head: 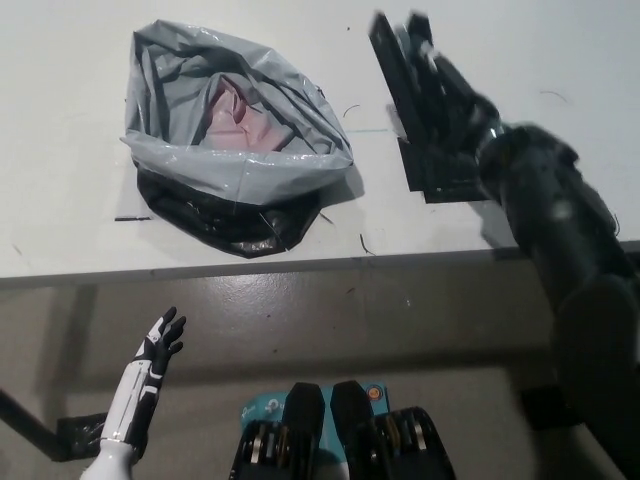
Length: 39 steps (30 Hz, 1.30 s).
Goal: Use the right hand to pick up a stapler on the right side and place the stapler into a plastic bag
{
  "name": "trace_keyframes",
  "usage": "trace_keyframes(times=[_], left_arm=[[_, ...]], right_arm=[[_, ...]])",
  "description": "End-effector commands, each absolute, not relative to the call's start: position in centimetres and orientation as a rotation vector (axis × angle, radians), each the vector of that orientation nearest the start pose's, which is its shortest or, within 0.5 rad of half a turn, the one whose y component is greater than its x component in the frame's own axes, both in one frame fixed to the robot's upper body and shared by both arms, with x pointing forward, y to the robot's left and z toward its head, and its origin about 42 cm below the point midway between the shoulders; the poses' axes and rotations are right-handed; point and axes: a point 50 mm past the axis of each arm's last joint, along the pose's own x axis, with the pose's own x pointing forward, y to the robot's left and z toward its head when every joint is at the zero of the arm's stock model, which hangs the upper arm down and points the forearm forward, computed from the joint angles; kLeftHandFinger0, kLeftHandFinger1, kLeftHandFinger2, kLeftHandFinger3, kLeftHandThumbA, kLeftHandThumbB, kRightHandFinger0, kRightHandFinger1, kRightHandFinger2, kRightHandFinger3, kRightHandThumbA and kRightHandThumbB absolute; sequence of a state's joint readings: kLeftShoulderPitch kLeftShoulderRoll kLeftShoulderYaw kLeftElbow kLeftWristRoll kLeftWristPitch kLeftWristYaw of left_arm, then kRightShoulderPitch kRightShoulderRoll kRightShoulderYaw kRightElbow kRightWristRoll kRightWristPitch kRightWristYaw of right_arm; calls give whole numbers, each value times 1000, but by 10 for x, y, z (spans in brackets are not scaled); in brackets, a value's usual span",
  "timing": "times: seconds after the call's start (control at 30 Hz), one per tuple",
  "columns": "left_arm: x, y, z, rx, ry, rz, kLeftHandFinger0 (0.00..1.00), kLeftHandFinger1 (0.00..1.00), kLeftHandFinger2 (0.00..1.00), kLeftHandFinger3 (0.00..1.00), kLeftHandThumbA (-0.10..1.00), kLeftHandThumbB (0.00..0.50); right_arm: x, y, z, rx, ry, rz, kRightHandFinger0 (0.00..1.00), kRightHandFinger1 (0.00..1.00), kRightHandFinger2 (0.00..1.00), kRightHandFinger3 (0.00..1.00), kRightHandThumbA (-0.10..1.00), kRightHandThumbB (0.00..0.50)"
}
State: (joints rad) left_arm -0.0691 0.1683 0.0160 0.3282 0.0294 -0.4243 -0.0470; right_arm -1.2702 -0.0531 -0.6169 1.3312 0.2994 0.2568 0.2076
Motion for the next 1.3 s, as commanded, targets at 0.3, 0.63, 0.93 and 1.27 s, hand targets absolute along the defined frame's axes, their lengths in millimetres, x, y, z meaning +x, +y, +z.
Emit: trace_keyframes(times=[0.3,0.63,0.93,1.27], left_arm=[[302,273,77,204,-218,-84,1000,1000,1000,1000,1000,452],[302,264,79,196,-233,-108,1000,1000,1000,1000,1000,440],[301,257,83,212,-239,-133,1000,1000,1000,1000,1000,438],[298,249,84,230,-248,-164,1000,1000,1000,1000,1000,448]], right_arm=[[592,-66,454,525,71,454,0,41,470,513,534,234],[584,-31,436,332,127,405,0,22,484,621,399,317],[569,14,415,99,139,360,0,135,653,670,237,364],[559,35,398,-158,104,320,62,464,882,856,295,278]])
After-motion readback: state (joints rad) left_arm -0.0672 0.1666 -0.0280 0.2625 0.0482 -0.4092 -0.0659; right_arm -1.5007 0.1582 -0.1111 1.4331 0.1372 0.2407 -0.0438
